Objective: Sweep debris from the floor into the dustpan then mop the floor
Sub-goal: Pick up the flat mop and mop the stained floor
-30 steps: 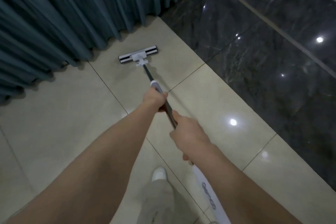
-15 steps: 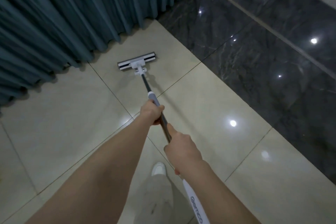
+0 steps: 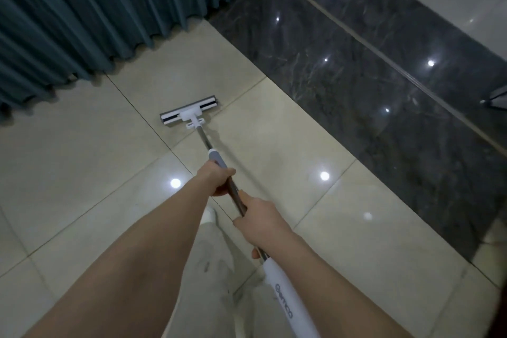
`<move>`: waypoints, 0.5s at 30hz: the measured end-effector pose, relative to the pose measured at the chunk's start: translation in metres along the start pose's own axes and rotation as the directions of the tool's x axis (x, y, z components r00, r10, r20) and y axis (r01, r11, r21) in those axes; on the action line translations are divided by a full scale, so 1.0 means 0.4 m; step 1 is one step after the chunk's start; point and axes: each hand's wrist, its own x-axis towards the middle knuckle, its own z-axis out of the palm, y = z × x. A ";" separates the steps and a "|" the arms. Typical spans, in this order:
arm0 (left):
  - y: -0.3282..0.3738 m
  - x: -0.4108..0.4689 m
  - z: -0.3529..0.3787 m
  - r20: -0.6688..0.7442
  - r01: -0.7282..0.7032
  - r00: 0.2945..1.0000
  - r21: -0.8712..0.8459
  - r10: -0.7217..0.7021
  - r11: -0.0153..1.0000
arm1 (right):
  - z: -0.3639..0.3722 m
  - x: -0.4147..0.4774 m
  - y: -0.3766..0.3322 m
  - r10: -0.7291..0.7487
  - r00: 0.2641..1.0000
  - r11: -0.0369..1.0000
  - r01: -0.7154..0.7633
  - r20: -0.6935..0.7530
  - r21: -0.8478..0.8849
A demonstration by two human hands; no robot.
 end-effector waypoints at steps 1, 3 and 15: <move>-0.008 -0.005 0.009 0.007 -0.005 1.000 -0.033 0.005 0.999 | -0.003 -0.006 0.006 0.005 1.000 1.000 -0.005 -0.004 0.004; -0.016 0.000 0.014 -0.008 -0.030 1.000 -0.089 0.029 0.996 | -0.004 -0.002 0.002 0.002 1.000 1.000 -0.001 -0.024 0.010; 0.187 0.208 -0.135 -0.081 -0.111 0.991 -0.052 0.107 0.992 | -0.072 0.263 -0.216 -0.035 0.998 0.996 0.031 -0.052 -0.082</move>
